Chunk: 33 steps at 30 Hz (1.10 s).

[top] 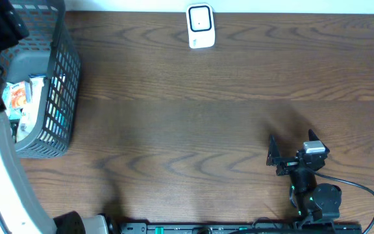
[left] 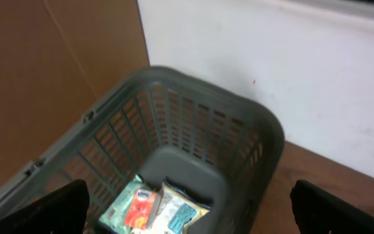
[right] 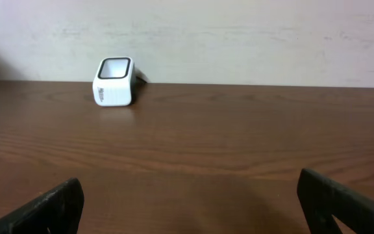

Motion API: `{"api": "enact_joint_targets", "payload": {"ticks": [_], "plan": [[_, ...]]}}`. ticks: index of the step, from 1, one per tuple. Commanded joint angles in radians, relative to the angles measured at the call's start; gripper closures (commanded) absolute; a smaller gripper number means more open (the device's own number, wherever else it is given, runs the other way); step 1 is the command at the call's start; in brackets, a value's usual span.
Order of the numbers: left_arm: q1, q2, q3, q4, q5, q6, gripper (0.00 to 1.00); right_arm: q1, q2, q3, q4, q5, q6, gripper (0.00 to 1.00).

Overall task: Scan the item barcode
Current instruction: 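Raise the left gripper and reach into the grey basket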

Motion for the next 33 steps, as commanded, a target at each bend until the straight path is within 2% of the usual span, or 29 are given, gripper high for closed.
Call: {"api": "enact_joint_targets", "payload": {"ticks": [1,3,8,10,19,26,30,33], "plan": [[0.013,-0.011,-0.005,-0.030,0.033,-0.021,0.02,0.006,-0.005,-0.002,-0.003,0.001,0.006,0.01],[0.013,-0.011,-0.005,-0.031,0.001,-0.013,0.02,0.006,-0.005,-0.002,-0.003,0.001,0.006,0.01],[0.018,0.015,-0.008,-0.033,-0.184,-0.014,0.02,0.006,-0.005,-0.002,-0.003,0.001,0.006,0.01],[0.027,0.032,-0.012,-0.048,-0.208,-0.013,0.02,0.006,-0.005,-0.002,-0.003,0.001,0.006,0.01],[0.079,0.096,-0.119,-0.054,-0.174,-0.029,0.02,0.006,-0.005,-0.002,-0.003,0.001,0.006,0.01],[0.089,0.151,-0.134,-0.067,-0.157,-0.031,0.03,0.006,-0.005,-0.002,-0.003,0.001,0.006,0.01],[0.123,0.208,-0.134,-0.064,-0.156,-0.100,0.02,0.006,-0.005,-0.002,-0.003,0.001,0.006,0.01],[0.161,0.256,-0.134,-0.070,-0.065,-0.106,0.02,0.006,-0.005,-0.002,-0.003,0.001,0.006,0.01]]}}
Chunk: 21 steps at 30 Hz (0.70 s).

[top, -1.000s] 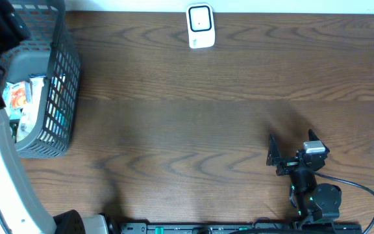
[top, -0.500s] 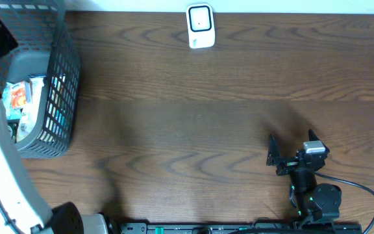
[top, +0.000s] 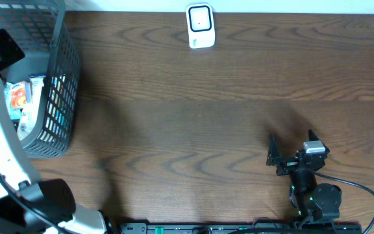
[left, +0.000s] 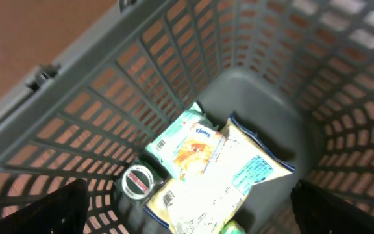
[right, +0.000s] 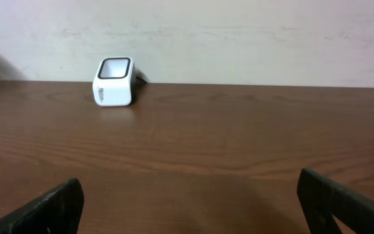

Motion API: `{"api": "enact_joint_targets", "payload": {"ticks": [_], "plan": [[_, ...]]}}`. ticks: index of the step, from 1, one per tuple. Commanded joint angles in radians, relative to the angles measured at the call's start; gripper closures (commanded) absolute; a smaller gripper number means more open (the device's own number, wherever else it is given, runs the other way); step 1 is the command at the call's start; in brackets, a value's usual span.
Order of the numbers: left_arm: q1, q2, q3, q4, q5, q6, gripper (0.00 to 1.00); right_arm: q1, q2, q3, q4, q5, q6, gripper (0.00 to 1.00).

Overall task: Scan the item barcode
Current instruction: 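Raise the left gripper and reach into the grey basket, then grasp the white-and-blue snack bag in the basket with the left gripper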

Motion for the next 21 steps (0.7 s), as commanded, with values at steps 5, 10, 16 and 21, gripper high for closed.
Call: {"api": "enact_joint_targets", "payload": {"ticks": [5,10,16,21], "plan": [[0.089,0.126,0.001,-0.012,0.235,-0.019,0.03,0.006,-0.005,-0.002,-0.003,0.001,0.006,0.01],[0.100,0.188,0.000,-0.037,0.260,0.057,0.02,0.006,-0.005,-0.002,-0.003,0.001,0.006,0.01],[0.098,0.269,-0.005,-0.094,0.260,0.112,0.15,0.006,-0.005,-0.002,-0.003,0.001,0.006,0.01],[0.096,0.334,-0.006,-0.138,0.259,0.113,0.15,0.006,-0.005,-0.002,-0.003,0.001,0.006,0.01]]}}
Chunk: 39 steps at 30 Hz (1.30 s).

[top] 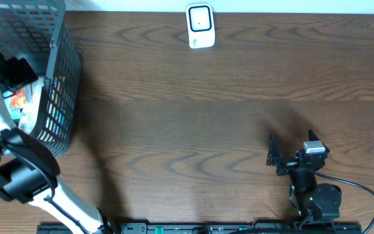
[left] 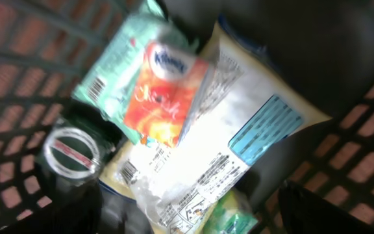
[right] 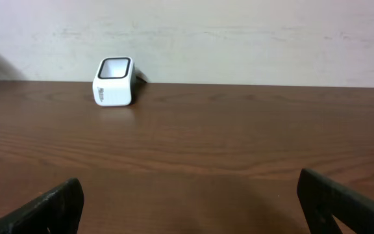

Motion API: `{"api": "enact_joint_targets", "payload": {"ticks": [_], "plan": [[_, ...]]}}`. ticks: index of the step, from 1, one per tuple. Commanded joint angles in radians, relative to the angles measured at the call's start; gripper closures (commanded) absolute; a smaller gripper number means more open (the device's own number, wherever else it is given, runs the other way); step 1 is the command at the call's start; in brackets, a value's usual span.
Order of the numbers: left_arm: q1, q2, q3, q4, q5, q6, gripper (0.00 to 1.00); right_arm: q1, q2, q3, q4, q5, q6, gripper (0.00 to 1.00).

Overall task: Scan the item barcode
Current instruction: 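Grasp the white-and-blue snack bag in the basket with the left gripper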

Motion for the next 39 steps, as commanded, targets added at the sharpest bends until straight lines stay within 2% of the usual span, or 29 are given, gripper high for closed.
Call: {"api": "enact_joint_targets", "payload": {"ticks": [1,12,15,22,33,35,38,39], "plan": [[-0.002,0.046,-0.005,-0.024,0.013,0.025,0.16,0.006,-0.005,-0.002,-0.003,0.001,0.006,0.01],[-0.002,0.093,-0.069,-0.014,0.025,0.085,0.17,0.006,-0.005,-0.002,-0.003,0.001,0.007,0.01],[-0.002,0.093,-0.095,-0.014,0.084,0.158,0.17,0.006,-0.005,-0.002,-0.003,0.001,0.006,0.01],[-0.002,0.093,-0.165,-0.002,0.086,0.204,0.17,0.006,-0.005,-0.002,-0.003,0.001,0.006,0.01],[-0.002,0.093,-0.319,0.162,0.084,0.208,0.17,0.006,-0.005,-0.002,-0.003,0.001,0.006,0.01],[-0.002,0.093,-0.348,0.203,0.084,0.208,0.23,0.006,-0.005,-0.002,-0.003,0.001,0.006,0.01],[-0.002,0.093,-0.379,0.251,0.083,0.208,0.45,0.006,-0.005,-0.002,-0.003,0.001,0.006,0.01],[-0.002,0.093,-0.386,0.262,0.083,0.208,0.48,0.006,-0.005,-0.002,-0.003,0.001,0.006,0.01]]}}
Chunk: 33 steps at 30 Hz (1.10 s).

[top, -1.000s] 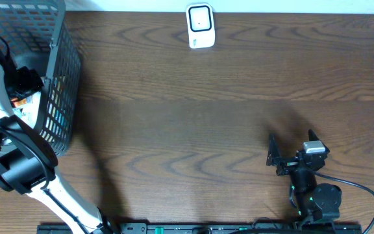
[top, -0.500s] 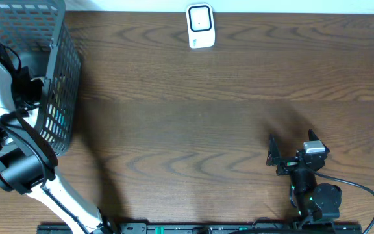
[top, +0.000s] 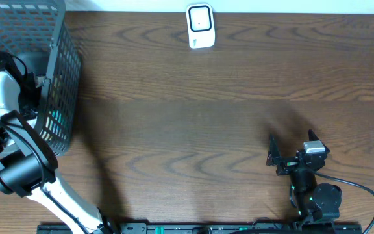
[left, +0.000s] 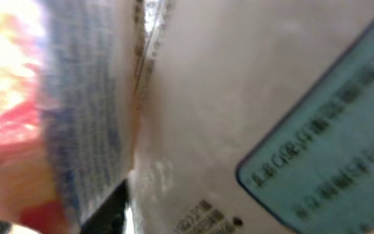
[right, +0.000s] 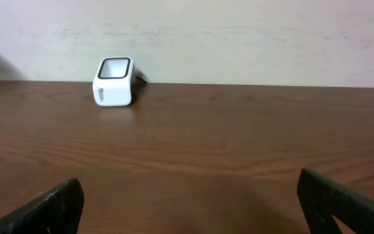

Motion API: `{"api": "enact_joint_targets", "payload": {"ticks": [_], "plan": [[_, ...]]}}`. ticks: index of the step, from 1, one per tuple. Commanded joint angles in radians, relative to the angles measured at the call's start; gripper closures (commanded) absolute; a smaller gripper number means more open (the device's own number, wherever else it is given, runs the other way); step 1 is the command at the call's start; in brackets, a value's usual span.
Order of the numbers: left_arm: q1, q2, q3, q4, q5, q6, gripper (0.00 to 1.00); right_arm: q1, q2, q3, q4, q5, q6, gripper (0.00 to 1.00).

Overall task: Scan the item barcode
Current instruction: 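Grasp the white-and-blue snack bag in the basket with the left gripper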

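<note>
My left arm reaches down into the grey mesh basket [top: 60, 62] at the table's left edge. The left wrist view is pressed close against a white packet [left: 239, 84] with a teal label [left: 330, 162]. A red and orange tissue pack [left: 12, 130] lies beside it. One dark finger [left: 106, 211] sits between the two packs; the other finger is hidden. My left gripper [left: 200, 224] stands open over the white packet. The white barcode scanner [top: 200, 26] stands at the table's far edge. My right gripper [top: 289, 158] rests open and holds nothing.
The scanner [right: 113, 81] faces the right wrist camera across bare brown table [right: 239, 143], with a pale wall behind it. The basket's tall walls enclose the left arm's wrist. The right arm's cable trails at the front right [top: 362, 195].
My left gripper has dropped from a little above the packets down onto them, so the white packet now fills its view. The right arm has not moved.
My left gripper was first above the basket's rim, looking in from outside. Then it was over the basket's opening with the packets and a small round tin below. After that it hung close above them, and now it is pressed onto the white packet. The right arm stayed still.
</note>
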Motion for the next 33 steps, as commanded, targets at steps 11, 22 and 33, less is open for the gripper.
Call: {"api": "enact_joint_targets", "payload": {"ticks": [11,22,33], "plan": [[-0.003,0.026,-0.054,0.027,0.038,-0.019,0.93,0.006,-0.005,-0.002,-0.003,0.001,0.006,0.01],[-0.003,-0.220,-0.045,0.032,0.187,-0.106,0.93,0.006,-0.005,-0.002,-0.003,0.001,0.007,0.01],[-0.002,-0.605,-0.045,0.233,0.279,-0.134,0.93,0.006,-0.005,-0.002,-0.003,0.001,0.007,0.01]]}}
